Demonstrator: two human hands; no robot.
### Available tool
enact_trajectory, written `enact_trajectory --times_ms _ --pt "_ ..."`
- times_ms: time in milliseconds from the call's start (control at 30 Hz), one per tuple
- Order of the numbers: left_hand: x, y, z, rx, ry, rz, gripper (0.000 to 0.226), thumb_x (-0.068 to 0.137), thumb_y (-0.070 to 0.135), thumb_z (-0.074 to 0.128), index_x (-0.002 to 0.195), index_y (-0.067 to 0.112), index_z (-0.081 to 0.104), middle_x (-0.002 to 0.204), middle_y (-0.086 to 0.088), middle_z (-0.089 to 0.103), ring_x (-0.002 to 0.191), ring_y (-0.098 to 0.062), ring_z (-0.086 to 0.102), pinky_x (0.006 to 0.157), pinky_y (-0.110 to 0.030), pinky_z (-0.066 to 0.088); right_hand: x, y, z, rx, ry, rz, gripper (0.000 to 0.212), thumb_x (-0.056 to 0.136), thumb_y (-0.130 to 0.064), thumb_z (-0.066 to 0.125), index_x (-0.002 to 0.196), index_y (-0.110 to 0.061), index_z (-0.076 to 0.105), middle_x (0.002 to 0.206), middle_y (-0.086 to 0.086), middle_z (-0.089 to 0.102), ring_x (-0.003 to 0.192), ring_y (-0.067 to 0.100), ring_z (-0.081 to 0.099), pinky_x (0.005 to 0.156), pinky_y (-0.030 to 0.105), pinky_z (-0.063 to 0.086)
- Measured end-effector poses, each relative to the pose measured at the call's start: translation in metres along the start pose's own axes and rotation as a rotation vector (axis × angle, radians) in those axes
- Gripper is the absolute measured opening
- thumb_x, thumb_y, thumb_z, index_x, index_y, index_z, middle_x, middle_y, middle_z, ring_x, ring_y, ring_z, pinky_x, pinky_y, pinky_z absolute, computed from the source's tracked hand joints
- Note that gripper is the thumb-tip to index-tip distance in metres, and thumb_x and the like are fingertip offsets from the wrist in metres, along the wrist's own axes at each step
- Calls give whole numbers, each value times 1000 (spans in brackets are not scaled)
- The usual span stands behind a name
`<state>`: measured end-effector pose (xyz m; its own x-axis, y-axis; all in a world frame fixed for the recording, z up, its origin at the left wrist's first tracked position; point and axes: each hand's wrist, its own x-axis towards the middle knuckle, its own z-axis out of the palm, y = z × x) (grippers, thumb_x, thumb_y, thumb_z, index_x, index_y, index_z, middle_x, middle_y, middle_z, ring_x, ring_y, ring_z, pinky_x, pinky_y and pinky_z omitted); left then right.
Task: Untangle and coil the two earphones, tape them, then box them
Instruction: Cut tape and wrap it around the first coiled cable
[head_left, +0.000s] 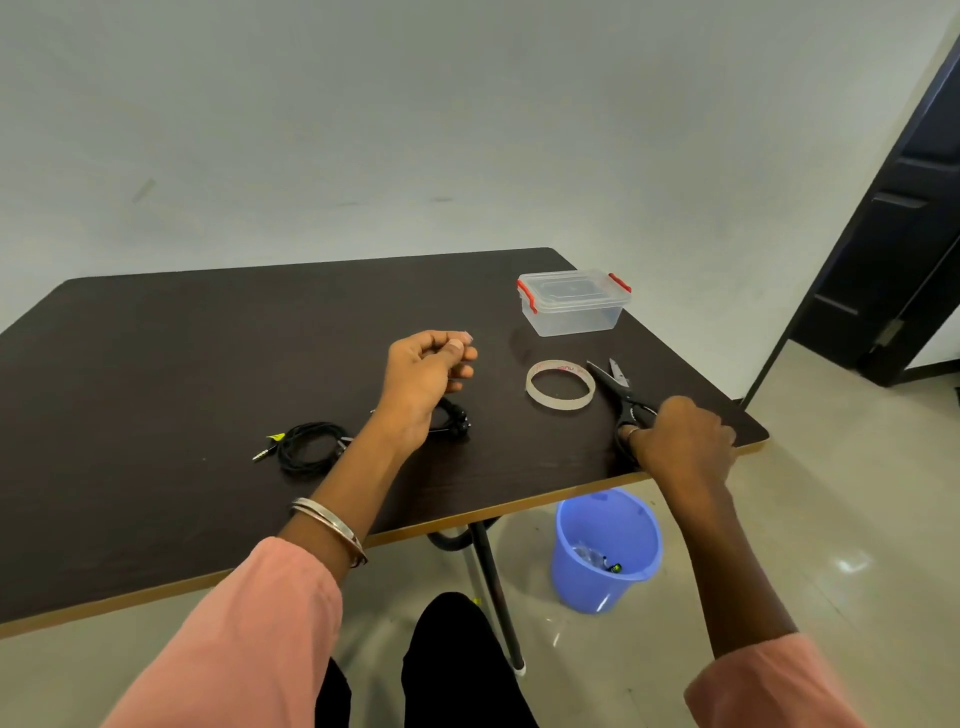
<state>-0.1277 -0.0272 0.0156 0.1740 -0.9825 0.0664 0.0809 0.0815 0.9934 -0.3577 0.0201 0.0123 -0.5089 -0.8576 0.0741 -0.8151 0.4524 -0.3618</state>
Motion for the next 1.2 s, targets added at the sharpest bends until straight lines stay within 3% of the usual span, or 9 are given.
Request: enact_trajectory --times_ms 200,400,467,500,600,700,867,1067,1200 --pt "-10 1 -5 -18 -10 -16 15 95 9 55 97 11 70 89 -4 70 73 -13 63 62 -23 50 -15 -8 1 -122 -24 -23 31 86 -39 67 99 -14 55 114 16 59 113 35 49 89 44 41" --pt "-14 5 -14 -7 -4 -18 15 94 9 56 99 9 70 93 -3 71 76 -13 64 64 -22 51 -28 -21 -16 -191 -7 -56 29 86 -41 66 87 -19 47 107 10 62 108 34 55 97 50 32" --pt "-16 6 -17 -9 -19 -13 16 94 8 55 98 9 71 91 -2 71 75 -12 64 65 -23 51 -29 -32 -17 -106 31 -158 29 87 -43 65 95 -16 59 102 9 65 103 29 58 96 48 36" --pt "-17 7 -20 -9 -29 -6 16 95 8 55 98 9 71 89 -2 71 74 -12 64 65 -23 51 -30 -41 -17 61 7 -250 29 86 -42 66 98 -16 65 99 7 68 99 26 61 94 46 41" --pt "-20 11 -29 6 -46 13 16 94 9 56 96 10 72 86 -1 71 72 -12 63 66 -24 51 -40 -77 -12 688 -244 -480 19 84 -35 70 90 -17 74 86 1 73 83 16 68 81 35 53" --pt "-25 15 -45 23 -27 44 15 94 8 57 94 10 72 82 0 70 68 -10 61 63 -24 50 -50 -116 0 953 -499 -435 23 86 -35 68 86 -13 74 85 7 74 77 18 68 74 35 53" --pt "-30 24 -84 161 35 110 12 92 8 60 92 13 71 79 -4 70 65 -11 61 61 -23 50 -59 -165 21 1111 -861 -240 26 81 -36 72 90 -13 76 87 4 76 75 17 66 67 31 48" --pt "-28 25 -123 219 122 133 12 90 6 62 98 6 70 84 -9 72 63 -9 61 61 -22 50 -75 -196 35 1286 -1012 -131 6 81 -17 73 84 -12 72 77 2 72 65 13 63 61 27 47" --pt "-28 20 -138 225 124 134 11 90 4 61 95 5 71 80 -6 71 62 -8 61 60 -20 50 -81 -204 46 1359 -1053 -164 6 81 -11 72 86 -7 72 77 6 71 65 13 64 60 24 51"
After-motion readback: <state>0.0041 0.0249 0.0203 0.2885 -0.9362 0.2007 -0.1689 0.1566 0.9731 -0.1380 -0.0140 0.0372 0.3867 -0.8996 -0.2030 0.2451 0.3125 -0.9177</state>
